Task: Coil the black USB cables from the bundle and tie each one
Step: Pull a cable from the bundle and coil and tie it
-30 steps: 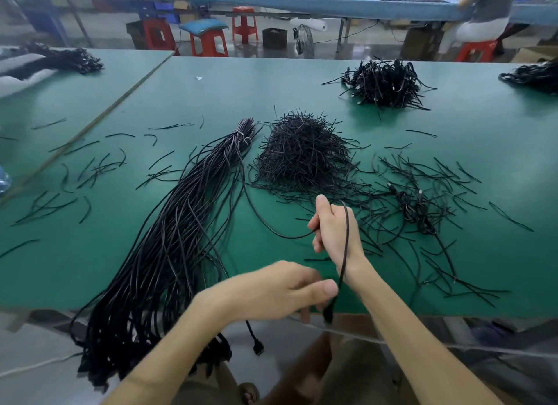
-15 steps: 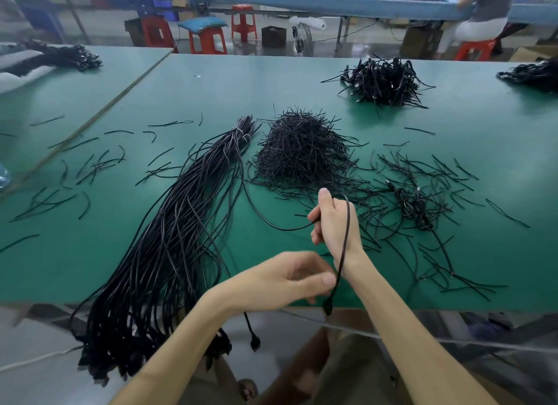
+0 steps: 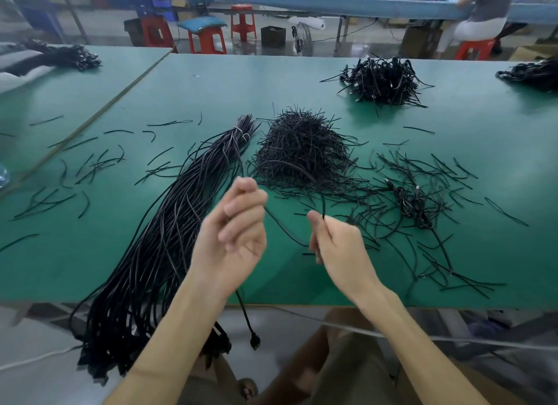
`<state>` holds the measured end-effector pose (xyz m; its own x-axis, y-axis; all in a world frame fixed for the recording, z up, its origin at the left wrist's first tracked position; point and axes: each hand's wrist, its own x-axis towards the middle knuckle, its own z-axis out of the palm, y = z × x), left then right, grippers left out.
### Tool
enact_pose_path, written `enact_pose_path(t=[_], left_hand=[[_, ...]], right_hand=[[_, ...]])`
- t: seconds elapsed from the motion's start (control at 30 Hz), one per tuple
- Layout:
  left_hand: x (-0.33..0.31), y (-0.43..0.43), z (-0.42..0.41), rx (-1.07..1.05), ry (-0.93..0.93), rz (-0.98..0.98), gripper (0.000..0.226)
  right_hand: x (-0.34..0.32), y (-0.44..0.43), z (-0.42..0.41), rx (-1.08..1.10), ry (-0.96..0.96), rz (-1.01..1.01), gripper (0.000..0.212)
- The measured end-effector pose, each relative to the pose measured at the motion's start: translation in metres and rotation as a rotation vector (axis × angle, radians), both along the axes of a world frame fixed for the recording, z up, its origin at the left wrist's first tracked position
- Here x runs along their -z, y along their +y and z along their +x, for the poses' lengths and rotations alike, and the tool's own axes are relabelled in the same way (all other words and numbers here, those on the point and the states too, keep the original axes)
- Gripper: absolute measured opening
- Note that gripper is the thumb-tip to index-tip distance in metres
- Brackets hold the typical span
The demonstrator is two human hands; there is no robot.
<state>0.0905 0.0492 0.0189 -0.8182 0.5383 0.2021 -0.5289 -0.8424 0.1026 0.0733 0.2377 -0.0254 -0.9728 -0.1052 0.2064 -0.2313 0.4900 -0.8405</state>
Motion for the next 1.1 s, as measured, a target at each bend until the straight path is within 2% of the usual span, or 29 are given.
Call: enact_pose_path(t=[0.1,0.17,0.3,0.5,0.67,0.73,0.87,0.93,1.0,1.1], left_hand=[[-0.002,-0.007,-0.002,-0.092,-0.178,0.153,0.036],[-0.001,-0.009,-0.002,-0.164,-0.229,0.116,0.042],[0.009,-0.009,-0.008,-0.291,-0.19,-0.146,0.044],[0.025,-0.006,-0.015,-0.54,-0.147,-0.673,0.033],[0.03,-0.011,-0.017,-0.648,-0.078,-0.849,0.044],[0.03,-0.013,-0.019,-0.64,-0.038,-0.793,0.053],[0.025,-0.02,-0.021,-0.6,-0.086,-0.538,0.082],[0.023,-0.023,-0.021,-0.592,-0.09,-0.486,0.089],[0.023,-0.026,-0.02,-0.585,-0.109,-0.44,0.082],[0.023,-0.031,-0.022,-0.542,-0.17,-0.3,0.042]], right_hand=[[0.005,0.005,0.023,-0.133,0.102,0.234,0.056],[0.01,0.006,0.034,-0.182,0.189,0.372,0.055],[0.016,0.008,0.043,-0.247,0.372,0.509,0.05],[0.019,0.005,0.045,-0.285,0.42,0.593,0.043],[0.021,0.004,0.048,-0.265,0.401,0.52,0.046],[0.02,0.002,0.049,-0.267,0.407,0.509,0.046],[0.019,-0.001,0.052,-0.292,0.408,0.507,0.045],[0.02,-0.001,0.053,-0.294,0.408,0.507,0.043],[0.02,-0.001,0.055,-0.301,0.404,0.513,0.042],[0.02,0.001,0.056,-0.31,0.374,0.502,0.044]])
